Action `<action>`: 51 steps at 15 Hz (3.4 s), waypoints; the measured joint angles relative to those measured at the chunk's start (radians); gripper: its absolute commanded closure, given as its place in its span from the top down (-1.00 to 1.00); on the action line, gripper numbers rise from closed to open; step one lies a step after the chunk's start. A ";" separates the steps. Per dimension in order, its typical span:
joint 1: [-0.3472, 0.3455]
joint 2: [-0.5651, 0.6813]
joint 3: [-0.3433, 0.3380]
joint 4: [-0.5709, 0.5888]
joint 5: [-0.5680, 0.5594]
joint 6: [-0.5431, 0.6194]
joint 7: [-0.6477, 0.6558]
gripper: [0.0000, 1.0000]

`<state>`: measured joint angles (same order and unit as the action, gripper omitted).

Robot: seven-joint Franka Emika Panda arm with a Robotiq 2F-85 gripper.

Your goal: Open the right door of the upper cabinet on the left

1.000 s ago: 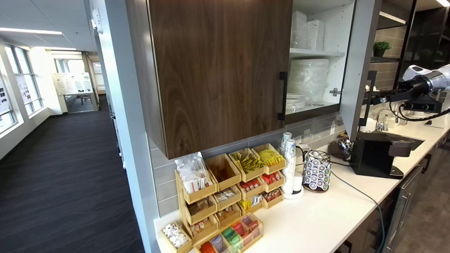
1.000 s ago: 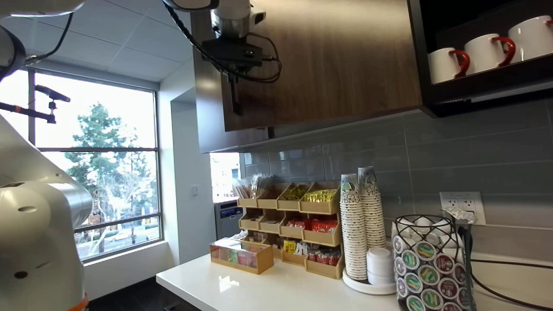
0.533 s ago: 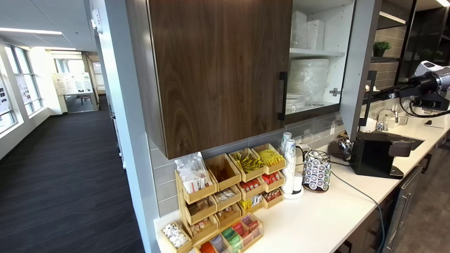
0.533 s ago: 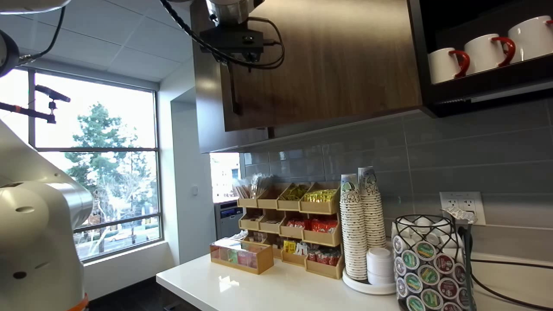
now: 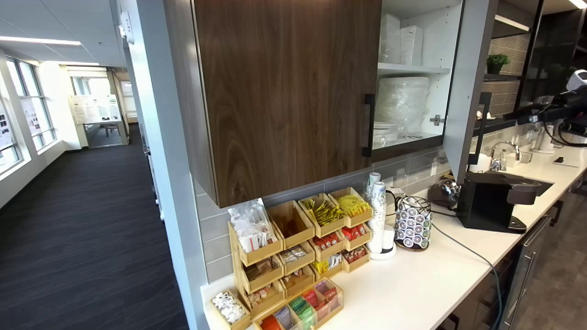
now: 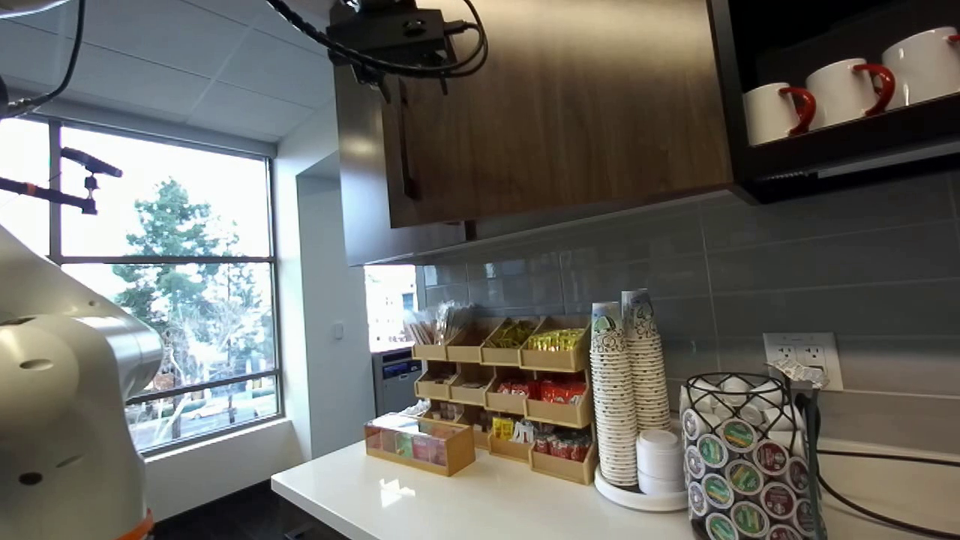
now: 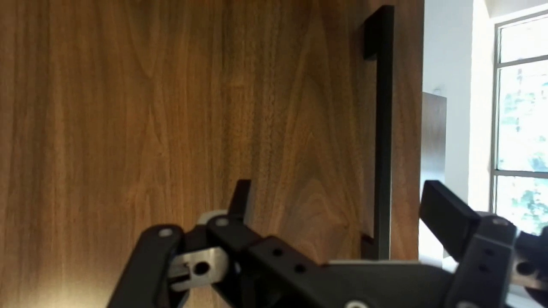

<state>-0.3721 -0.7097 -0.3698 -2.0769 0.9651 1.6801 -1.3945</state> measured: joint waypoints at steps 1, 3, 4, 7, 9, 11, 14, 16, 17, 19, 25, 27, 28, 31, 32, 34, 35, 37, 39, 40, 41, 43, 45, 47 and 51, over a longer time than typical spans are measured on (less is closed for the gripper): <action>-0.004 -0.013 -0.002 -0.001 -0.017 0.001 0.003 0.99; -0.011 -0.045 -0.002 -0.006 -0.049 0.001 0.016 1.00; -0.012 -0.065 -0.002 -0.010 -0.066 0.001 0.032 1.00; -0.013 -0.137 0.010 -0.030 -0.106 0.001 0.117 1.00; -0.013 -0.185 0.029 -0.038 -0.124 0.001 0.202 1.00; -0.011 -0.224 0.050 -0.043 -0.148 0.001 0.288 1.00; -0.008 -0.259 0.073 -0.044 -0.205 0.002 0.404 1.00; -0.003 -0.272 0.083 -0.042 -0.255 0.002 0.478 1.00; 0.001 -0.275 0.087 -0.041 -0.279 0.003 0.513 1.00; 0.015 -0.281 0.093 -0.038 -0.331 0.006 0.584 1.00; 0.117 -0.290 0.105 -0.021 -0.441 0.006 0.750 1.00; 0.147 -0.293 0.100 -0.015 -0.453 0.006 0.768 1.00; 0.153 -0.294 0.098 -0.015 -0.454 0.006 0.771 1.00; 0.154 -0.295 0.097 -0.015 -0.455 0.006 0.772 1.00; 0.154 -0.295 0.097 -0.015 -0.455 0.006 0.772 1.00; 0.154 -0.295 0.097 -0.015 -0.455 0.006 0.772 1.00; 0.154 -0.295 0.097 -0.015 -0.455 0.006 0.772 1.00; 0.154 -0.295 0.097 -0.015 -0.455 0.006 0.772 1.00; 0.154 -0.295 0.097 -0.015 -0.455 0.006 0.773 1.00; 0.154 -0.295 0.097 -0.015 -0.455 0.006 0.773 1.00; 0.154 -0.295 0.097 -0.015 -0.455 0.006 0.773 1.00; 0.154 -0.295 0.097 -0.015 -0.455 0.006 0.773 1.00; 0.154 -0.295 0.097 -0.015 -0.455 0.006 0.773 1.00; 0.154 -0.295 0.097 -0.015 -0.455 0.006 0.773 1.00; 0.154 -0.295 0.097 -0.015 -0.455 0.006 0.773 1.00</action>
<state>-0.2178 -1.0049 -0.2730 -2.0921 0.5103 1.6865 -0.6214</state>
